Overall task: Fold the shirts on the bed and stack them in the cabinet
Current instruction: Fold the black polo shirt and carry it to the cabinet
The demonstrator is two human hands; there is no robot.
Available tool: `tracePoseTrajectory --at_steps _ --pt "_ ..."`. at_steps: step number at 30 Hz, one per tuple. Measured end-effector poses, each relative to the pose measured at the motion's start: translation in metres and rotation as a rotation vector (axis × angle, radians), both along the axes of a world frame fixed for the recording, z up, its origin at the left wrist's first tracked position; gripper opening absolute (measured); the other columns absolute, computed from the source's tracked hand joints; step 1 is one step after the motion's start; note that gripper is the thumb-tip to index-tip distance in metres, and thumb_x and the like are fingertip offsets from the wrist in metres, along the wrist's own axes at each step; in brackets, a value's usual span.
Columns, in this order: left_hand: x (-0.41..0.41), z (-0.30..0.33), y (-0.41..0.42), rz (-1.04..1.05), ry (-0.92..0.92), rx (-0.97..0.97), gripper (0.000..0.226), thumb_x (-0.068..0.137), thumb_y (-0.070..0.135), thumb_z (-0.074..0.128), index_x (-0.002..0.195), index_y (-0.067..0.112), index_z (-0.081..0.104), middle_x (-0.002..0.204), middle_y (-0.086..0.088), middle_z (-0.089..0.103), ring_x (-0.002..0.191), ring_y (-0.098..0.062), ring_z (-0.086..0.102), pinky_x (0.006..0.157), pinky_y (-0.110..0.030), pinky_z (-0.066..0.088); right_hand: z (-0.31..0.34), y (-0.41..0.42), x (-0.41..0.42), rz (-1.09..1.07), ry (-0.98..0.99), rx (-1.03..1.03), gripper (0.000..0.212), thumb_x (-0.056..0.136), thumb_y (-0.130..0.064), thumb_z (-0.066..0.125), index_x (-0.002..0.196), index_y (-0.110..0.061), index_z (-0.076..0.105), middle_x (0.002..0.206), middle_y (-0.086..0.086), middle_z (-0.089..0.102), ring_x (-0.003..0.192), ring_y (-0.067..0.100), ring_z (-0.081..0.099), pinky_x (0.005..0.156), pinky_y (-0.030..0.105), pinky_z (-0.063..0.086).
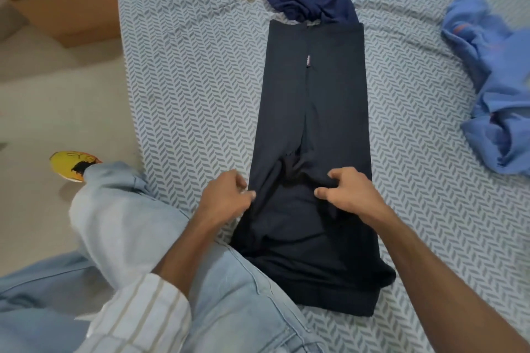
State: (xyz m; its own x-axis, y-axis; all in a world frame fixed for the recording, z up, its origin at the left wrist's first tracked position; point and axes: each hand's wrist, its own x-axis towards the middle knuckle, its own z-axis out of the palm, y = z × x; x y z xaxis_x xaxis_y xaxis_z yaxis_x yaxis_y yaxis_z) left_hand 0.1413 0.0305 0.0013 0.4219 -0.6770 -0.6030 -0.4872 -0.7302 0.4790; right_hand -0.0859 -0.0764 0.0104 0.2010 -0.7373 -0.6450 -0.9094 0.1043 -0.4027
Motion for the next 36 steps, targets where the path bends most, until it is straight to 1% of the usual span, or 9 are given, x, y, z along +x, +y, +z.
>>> tracePoseTrajectory --at_steps 4,7,10,16,22,27,29,32,36 --pt "-0.008 0.001 0.019 -0.096 0.063 0.079 0.032 0.077 0.035 0.081 0.065 0.013 0.06 0.062 0.0 0.066 0.064 -0.015 0.065 0.07 -0.033 0.053 0.009 -0.001 -0.013 -0.292 -0.478 0.085 0.014 0.084 -0.025 0.071 0.093 -0.016 0.067 0.095 0.007 0.074 0.094 0.025 0.069 0.094 0.047 0.051" --pt "-0.011 0.003 0.029 -0.127 0.096 0.114 0.032 0.077 0.032 0.081 0.059 0.012 0.064 0.054 0.001 0.065 0.055 -0.012 0.061 0.062 -0.028 0.05 0.018 0.004 -0.022 -0.493 -0.737 0.177 0.001 0.096 -0.018 0.064 0.095 -0.017 0.063 0.089 0.005 0.071 0.082 0.019 0.068 0.073 0.039 0.057" --pt "-0.011 0.006 0.038 -0.101 0.131 0.112 0.022 0.075 0.024 0.079 0.064 0.011 0.067 0.061 -0.004 0.071 0.063 -0.018 0.07 0.068 -0.031 0.058 0.014 0.017 -0.031 -0.547 -0.62 0.194 0.01 0.096 -0.028 0.066 0.093 -0.02 0.06 0.077 0.003 0.062 0.056 0.01 0.055 0.047 0.024 0.041" --pt "-0.01 0.009 0.052 -0.09 0.222 0.122 0.027 0.074 0.011 0.075 0.074 0.019 0.05 0.056 -0.001 0.059 0.052 -0.015 0.063 0.053 -0.022 0.046 0.002 0.034 -0.04 -0.525 -0.466 0.312 0.039 0.084 -0.006 0.077 0.115 -0.016 0.057 0.112 0.003 0.068 0.099 0.02 0.069 0.06 0.031 0.058" --pt "-0.006 0.008 0.061 -0.096 0.216 0.097 0.04 0.067 0.002 0.077 0.087 0.021 0.048 0.081 -0.001 0.055 0.066 -0.014 0.051 0.056 -0.026 0.042 0.002 0.031 -0.047 -0.513 -0.45 0.199 0.045 0.085 0.003 0.071 0.124 -0.012 0.053 0.107 0.009 0.064 0.072 0.017 0.06 0.049 0.026 0.046" --pt "-0.009 0.005 0.063 -0.228 0.129 0.177 0.027 0.063 0.016 0.081 0.077 0.019 0.059 0.071 -0.001 0.062 0.065 -0.016 0.058 0.068 -0.031 0.054 -0.008 0.053 -0.046 0.027 0.181 -0.54 0.07 0.078 -0.035 0.076 0.137 -0.016 0.045 0.133 0.011 0.054 0.119 0.032 0.054 0.094 0.046 0.046" --pt "-0.011 0.006 0.064 -0.292 0.103 0.22 0.036 0.058 0.033 0.089 0.077 0.019 0.061 0.073 0.002 0.067 0.07 -0.016 0.063 0.072 -0.033 0.056 -0.007 0.072 -0.038 0.305 0.138 -0.806 0.069 0.072 -0.04 0.073 0.133 -0.018 0.05 0.132 0.009 0.05 0.119 0.033 0.05 0.094 0.049 0.045" --pt "-0.016 0.009 0.067 -0.38 0.026 0.264 0.038 0.059 0.035 0.089 0.078 0.018 0.061 0.078 0.002 0.067 0.075 -0.015 0.064 0.062 -0.027 0.049 -0.008 0.101 -0.022 0.675 -0.145 -0.771 0.066 0.065 -0.04 0.073 0.126 -0.023 0.055 0.127 0.001 0.05 0.115 0.028 0.051 0.087 0.043 0.045" --pt "-0.018 0.012 0.07 -0.39 -0.015 0.288 0.02 0.062 0.02 0.078 0.069 0.016 0.06 0.072 -0.001 0.062 0.067 -0.014 0.059 0.052 -0.023 0.042 -0.023 0.121 0.001 1.002 -0.109 -0.647 0.062 0.07 -0.042 0.065 0.128 -0.029 0.049 0.12 -0.007 0.051 0.108 0.018 0.048 0.086 0.037 0.04"
